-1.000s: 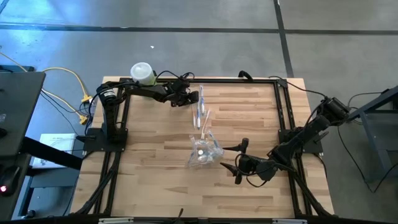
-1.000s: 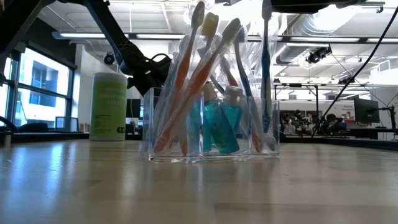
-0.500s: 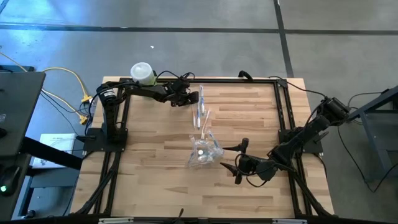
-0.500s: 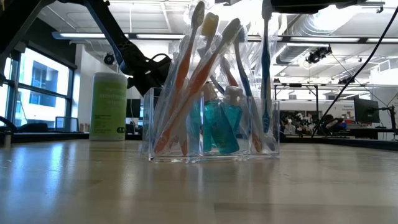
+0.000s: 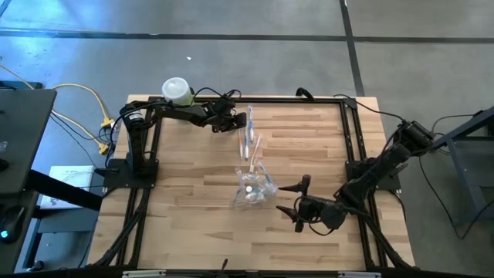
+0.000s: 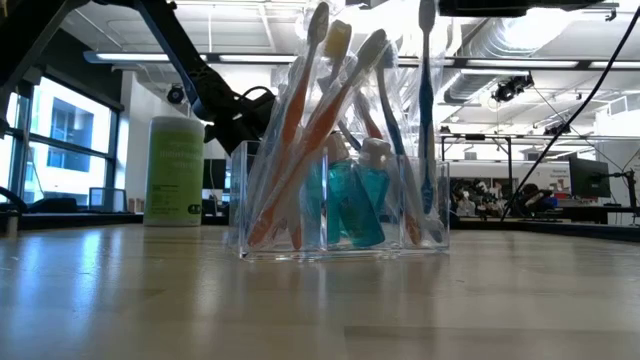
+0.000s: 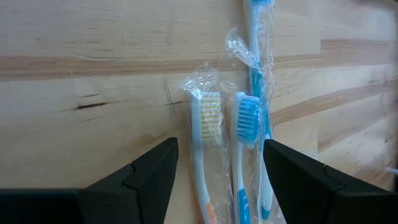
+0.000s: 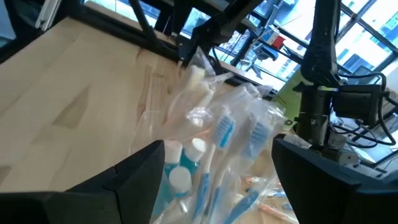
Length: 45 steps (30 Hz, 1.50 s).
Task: Pick & Place toothbrushing station
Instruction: Put the orange toothbrush into the transparent organizer
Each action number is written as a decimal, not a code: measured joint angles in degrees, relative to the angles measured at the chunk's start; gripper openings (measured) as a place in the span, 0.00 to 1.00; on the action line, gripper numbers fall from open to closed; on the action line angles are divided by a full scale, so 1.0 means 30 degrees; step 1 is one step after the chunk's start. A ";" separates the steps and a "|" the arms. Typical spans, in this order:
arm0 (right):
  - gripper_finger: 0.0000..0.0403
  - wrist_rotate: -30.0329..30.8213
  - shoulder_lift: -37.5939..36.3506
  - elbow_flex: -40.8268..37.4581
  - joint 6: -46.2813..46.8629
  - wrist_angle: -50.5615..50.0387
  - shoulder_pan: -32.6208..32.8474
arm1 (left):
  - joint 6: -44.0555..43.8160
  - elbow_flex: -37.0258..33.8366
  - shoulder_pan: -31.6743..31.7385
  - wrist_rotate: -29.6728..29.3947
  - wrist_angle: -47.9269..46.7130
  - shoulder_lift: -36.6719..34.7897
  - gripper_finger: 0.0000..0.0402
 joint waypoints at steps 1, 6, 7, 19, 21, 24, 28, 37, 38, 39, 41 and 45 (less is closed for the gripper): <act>0.72 0.0171 0.0000 0.0000 0.0053 -0.0154 0.0105 | -0.0004 -0.0004 0.0000 0.0010 0.0000 0.0000 0.59; 0.72 0.0953 0.0000 0.0000 0.0148 -0.0350 0.0564 | 0.0000 -0.0007 0.0000 0.0019 -0.0015 0.0000 0.59; 0.72 0.0967 0.0000 0.0000 0.0148 -0.0350 0.0648 | 0.0000 -0.0007 0.0000 0.0013 -0.0015 0.0000 0.59; 0.72 0.0968 0.0000 0.0000 0.0184 -0.0226 0.0797 | 0.0721 0.0432 0.0130 0.1252 -0.0412 0.0079 0.59; 0.72 0.0968 0.0000 0.0000 0.0184 -0.0227 0.0809 | 0.0973 0.0681 0.0131 0.1342 -0.0864 0.0087 0.59; 0.72 0.1043 0.0000 0.0000 0.0191 -0.0234 0.1029 | 0.2193 0.1158 0.0105 0.1361 -0.1697 0.0095 0.59; 0.72 0.1454 0.0000 0.0000 0.0191 -0.0259 0.1384 | 0.2171 0.1901 0.0106 0.1397 -0.2721 0.0095 0.59; 0.72 0.1966 0.0000 0.0000 0.0060 -0.0241 0.1635 | 0.3397 0.4828 -0.0312 -0.0398 -0.7617 0.0073 0.59; 0.72 0.1970 0.0000 0.0000 0.0060 -0.0243 0.1635 | 0.3464 0.5163 -0.0388 -0.0958 -0.8252 0.0058 0.59; 0.72 0.1966 0.0000 0.0000 0.0060 -0.0242 0.1635 | 0.3513 0.5426 -0.0498 -0.1516 -0.8756 0.0051 0.59; 0.72 0.1966 0.0000 0.0000 0.0060 -0.0241 0.1635 | 0.3527 0.5681 -0.0689 -0.2208 -0.9094 0.0051 0.59; 0.72 0.1966 0.0000 0.0000 0.0060 -0.0233 0.1635 | 0.3069 0.5832 -0.0812 -0.2308 -0.9092 0.0100 0.59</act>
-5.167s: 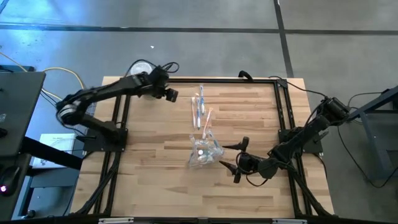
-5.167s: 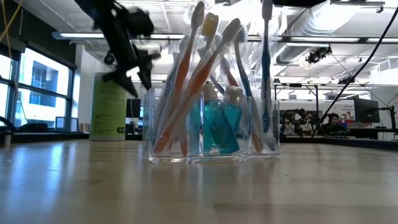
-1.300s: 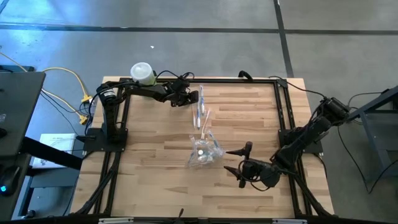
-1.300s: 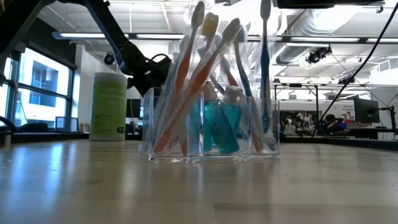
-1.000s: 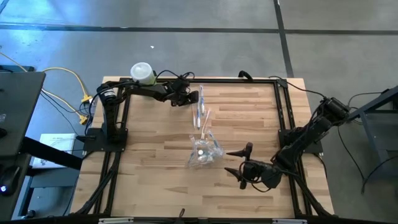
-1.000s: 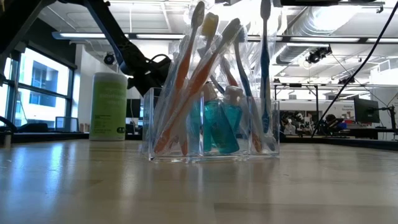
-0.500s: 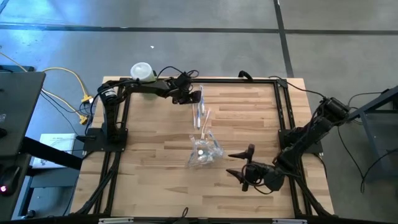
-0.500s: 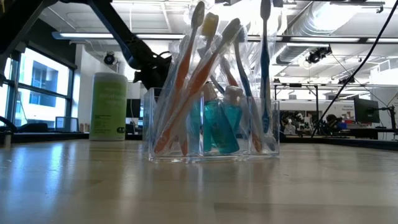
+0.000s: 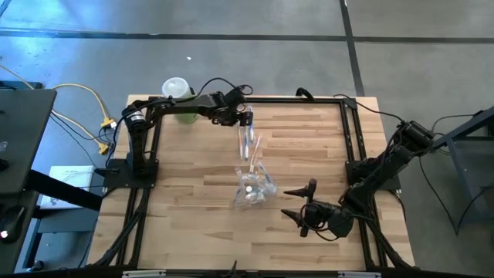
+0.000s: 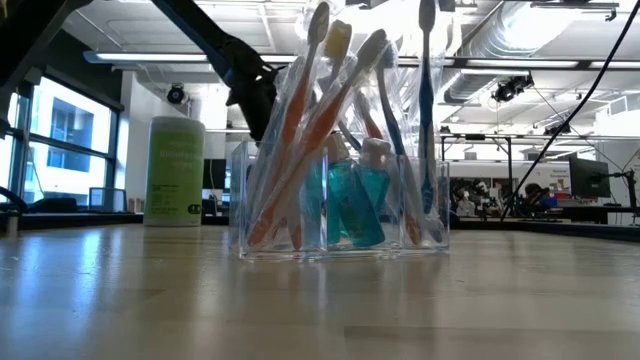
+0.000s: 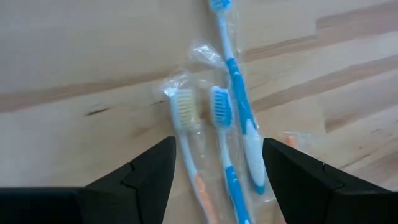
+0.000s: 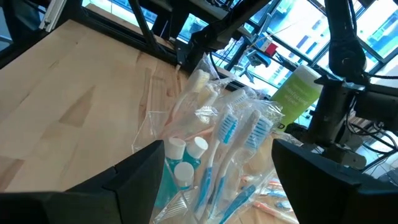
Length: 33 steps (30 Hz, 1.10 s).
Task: Pick & Place toothbrushing station
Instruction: Put the orange toothbrush into the transparent organizer
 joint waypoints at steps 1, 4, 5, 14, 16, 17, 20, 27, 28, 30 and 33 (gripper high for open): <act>0.72 0.0000 0.0000 0.0000 -0.0006 0.0007 0.0000 | -0.0117 0.0004 -0.0032 0.0022 0.0012 0.0131 0.59; 0.72 0.0000 0.0000 0.0000 -0.0004 0.0007 0.0000 | -0.0067 -0.0003 -0.0070 0.0034 -0.0284 0.0664 0.59; 0.72 0.0000 0.0000 0.0000 0.0012 0.0007 0.0000 | -0.0067 -0.0003 -0.0056 0.0033 -0.0237 0.0827 0.59; 0.72 0.0005 0.0000 0.0000 0.0082 0.0000 0.0000 | -0.0169 0.0046 0.0192 0.0186 -0.0144 0.1987 0.59; 0.72 0.0000 0.0002 0.0000 0.0087 0.0000 0.0000 | -0.0338 0.0069 0.0214 0.0195 -0.0175 0.2056 0.59; 0.72 0.0000 0.0000 0.0000 0.0095 0.0000 0.0000 | -0.0351 0.0069 0.0214 0.0112 -0.0171 0.2064 0.59; 0.72 0.0000 0.0003 0.0000 0.0102 0.0000 0.0000 | 0.0875 0.0055 0.0126 -0.0561 -0.0162 0.2086 0.59; 0.72 0.0000 0.0001 0.0000 0.0136 0.0000 0.0000 | 0.2512 0.0033 -0.0143 -0.1041 -0.0498 0.2122 0.43; 0.72 0.0000 0.0004 0.0000 0.0166 0.0000 0.0000 | 0.2507 0.0033 -0.0143 -0.1062 -0.0556 0.2127 0.39; 0.72 0.0000 0.0002 0.0000 0.0211 0.0000 0.0000 | 0.2511 0.0031 -0.0143 -0.1098 -0.0715 0.2137 0.30; 0.72 0.0000 0.0007 0.0000 0.0211 0.0000 0.0065 | 0.2511 0.0026 -0.0135 -0.1083 -0.0994 0.2143 0.15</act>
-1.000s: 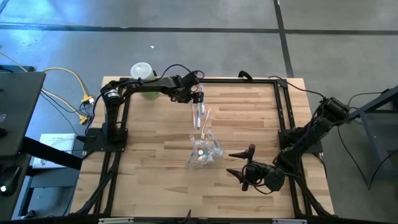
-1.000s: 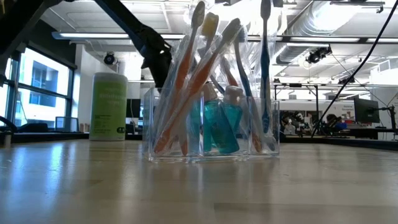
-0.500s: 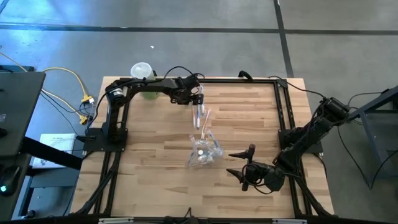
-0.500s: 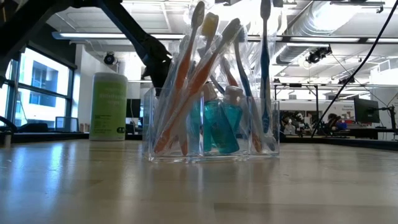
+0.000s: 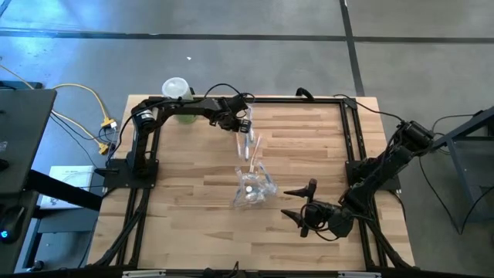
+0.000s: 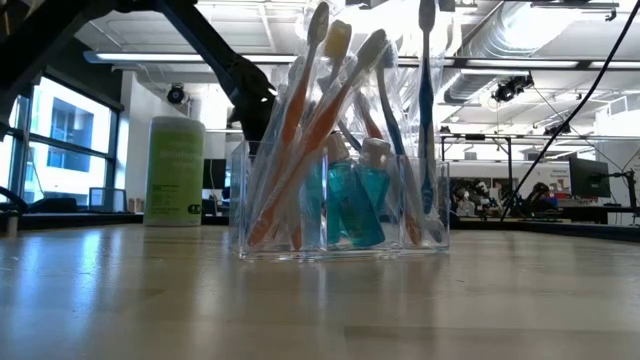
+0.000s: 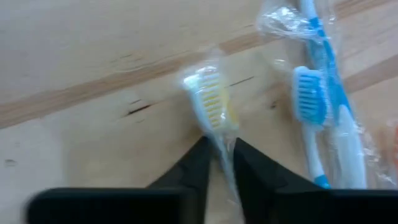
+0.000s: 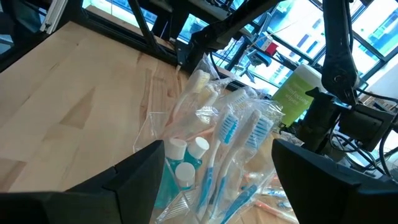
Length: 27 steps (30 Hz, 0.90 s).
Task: Pick & Place toothbrushing station
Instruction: Put the orange toothbrush into the transparent organizer
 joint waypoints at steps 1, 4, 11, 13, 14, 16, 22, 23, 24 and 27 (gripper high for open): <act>0.72 0.0000 0.0000 0.0000 0.0000 0.0000 0.0065 | 0.0058 -0.0007 0.0005 0.0007 -0.0076 0.0001 0.10; 0.72 0.0004 0.0000 0.0000 0.0000 0.0000 0.0198 | 0.0216 -0.0015 0.0009 0.0058 -0.0274 -0.0148 0.03; 0.72 0.0495 0.0000 0.0000 -0.0029 0.0000 0.0365 | 0.0876 -0.0090 -0.0349 0.0424 -0.2696 -0.2454 0.01; 0.72 0.0499 0.0000 0.0000 -0.0022 0.0004 0.0365 | 0.0940 -0.0087 -0.0823 -0.0248 -0.3342 -0.3387 0.01; 0.72 0.0500 -0.0002 0.0000 -0.0022 0.0007 0.0365 | 0.0931 -0.0090 -0.1115 -0.0571 -0.3384 -0.3846 0.01; 0.72 0.0503 0.0000 0.0000 -0.0022 0.0007 0.0365 | 0.0957 -0.0102 -0.1828 -0.1200 -0.3555 -0.4989 0.01; 0.72 0.0930 -0.0002 0.0000 -0.0066 0.0102 0.0365 | 0.0985 -0.0066 -0.4786 -0.5205 -0.4419 -0.9491 0.00; 0.72 0.0940 0.0000 0.0000 -0.0066 0.0095 0.0365 | 0.0982 -0.0066 -0.5460 -0.6104 -0.4680 -1.0285 0.00; 0.72 0.0939 -0.0006 0.0000 -0.0066 0.0095 0.0365 | 0.0984 -0.0066 -0.6319 -0.7157 -0.4982 -1.1085 0.00; 0.72 0.0933 -0.0001 0.0000 -0.0066 0.0051 0.0365 | 0.0211 -0.0359 -0.9739 -1.0879 -0.5728 -1.2966 0.00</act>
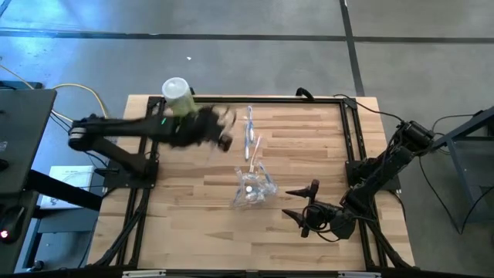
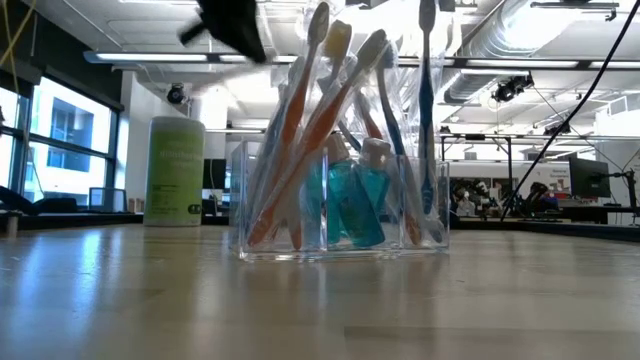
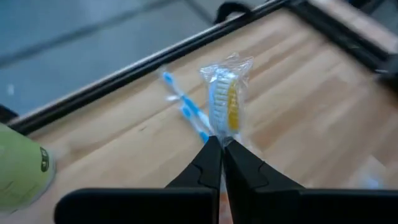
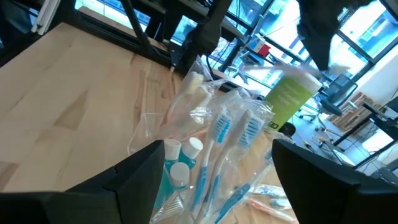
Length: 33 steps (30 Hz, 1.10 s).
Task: Pick & Place toothbrushing station
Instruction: Put the orange toothbrush into the transparent organizer
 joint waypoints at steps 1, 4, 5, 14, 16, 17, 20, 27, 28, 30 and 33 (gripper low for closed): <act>0.72 -0.0001 -0.0001 0.0000 0.0000 -0.0017 0.0000 | -0.0490 -0.0315 -0.1343 -0.1260 -0.0112 -0.0452 0.00; 0.72 -0.0003 -0.0007 0.0000 0.0000 -0.0019 0.0000 | -0.2138 -0.1637 -0.5693 -0.5486 0.0217 -0.1310 0.00; 0.72 -0.0032 -0.0001 0.0000 0.0003 0.0008 0.0000 | -0.2775 -0.2291 -0.7070 -0.7118 0.0648 -0.1445 0.00; 0.72 -0.0087 0.0001 0.0000 -0.0007 0.0638 -0.0003 | -0.0505 -0.9750 -1.5013 -1.5687 1.6521 0.1043 0.00; 0.72 -0.0087 0.0001 0.0001 -0.0007 0.0626 -0.0041 | 0.2304 -1.0212 -1.5124 -1.5686 2.0891 0.2258 0.00; 0.72 -0.0080 0.0001 0.0000 -0.0007 0.0633 -0.0058 | 0.4068 -1.0235 -1.5019 -1.5366 2.3027 0.2746 0.00; 0.72 -0.0084 0.0001 0.0000 -0.0007 0.0627 -0.0058 | 1.0825 -1.0213 -1.4298 -1.1604 3.0390 0.3996 0.00; 0.72 -0.0080 0.0001 0.0000 0.0001 0.0546 0.0100 | 1.9051 -1.0206 -1.3449 -0.9605 3.7908 0.5479 0.00; 0.72 -0.0087 0.0001 0.0000 -0.0004 0.0546 0.0163 | 1.8972 -1.0206 -1.3216 -0.9281 3.7881 0.5670 0.00; 0.72 -0.0085 0.0001 0.0000 -0.0007 0.0544 0.0219 | 1.8364 -1.0221 -1.2802 -0.8306 3.7755 0.6048 0.00; 0.72 -0.0084 0.0001 0.0000 -0.0007 0.0539 0.0211 | 1.7457 -1.0227 -1.2009 -0.7175 3.7832 0.6706 0.00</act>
